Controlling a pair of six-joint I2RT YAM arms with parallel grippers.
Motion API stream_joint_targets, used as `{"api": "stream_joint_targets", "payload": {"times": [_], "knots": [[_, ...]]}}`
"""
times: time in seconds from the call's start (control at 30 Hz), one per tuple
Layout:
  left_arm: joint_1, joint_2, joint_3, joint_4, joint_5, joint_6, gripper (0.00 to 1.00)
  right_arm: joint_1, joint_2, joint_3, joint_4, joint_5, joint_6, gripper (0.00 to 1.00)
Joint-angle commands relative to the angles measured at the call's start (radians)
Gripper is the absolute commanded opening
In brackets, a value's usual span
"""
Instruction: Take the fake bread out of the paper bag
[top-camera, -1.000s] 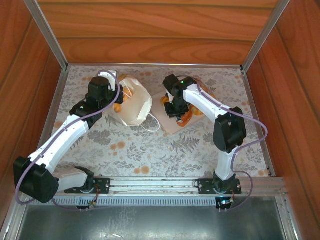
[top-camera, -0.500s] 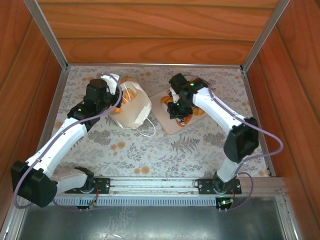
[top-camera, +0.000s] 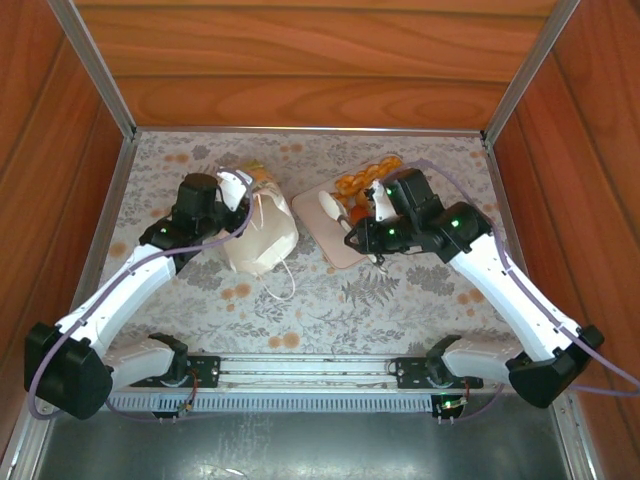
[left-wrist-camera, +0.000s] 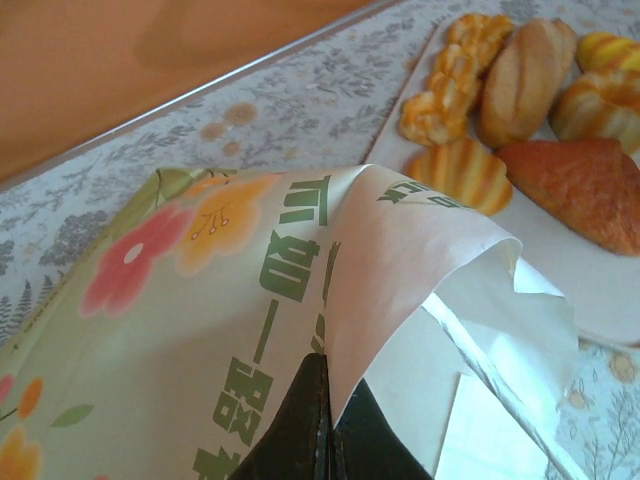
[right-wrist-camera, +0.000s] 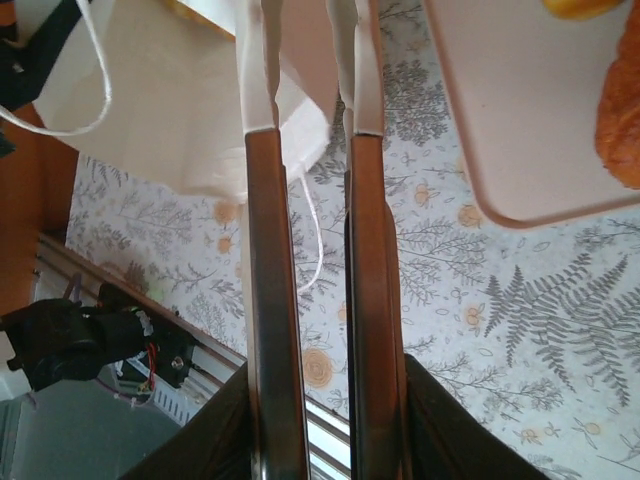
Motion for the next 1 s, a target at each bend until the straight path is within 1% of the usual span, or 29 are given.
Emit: {"api": "stream_joint_targets", "payload": {"times": [0.0,0.13,0.2,0.37,0.57,0.7,0.97], "knots": [[0.009,-0.063,-0.025,0.024,0.064,0.085,0.0,0.001,-0.042,-0.039,0.078,0.044,0.022,0.35],[0.016,-0.111,-0.041,0.014,0.083,0.101,0.0,0.001,-0.061,-0.055,0.086,0.135,0.009,0.35],[0.022,-0.122,-0.039,0.005,0.079,0.1,0.0,0.001,-0.06,-0.055,0.095,0.147,-0.004,0.35],[0.027,-0.11,-0.019,0.002,0.063,0.09,0.0,0.001,-0.032,-0.032,0.108,0.118,-0.046,0.35],[0.027,-0.024,0.024,0.024,0.037,0.063,0.0,0.011,-0.045,-0.009,0.121,0.02,-0.081,0.36],[0.027,0.02,0.051,0.046,0.018,0.04,0.0,0.046,-0.069,0.002,0.095,-0.006,-0.091,0.36],[0.027,0.067,0.098,0.053,0.028,0.042,0.0,0.125,-0.08,-0.009,-0.012,-0.017,-0.116,0.35]]}}
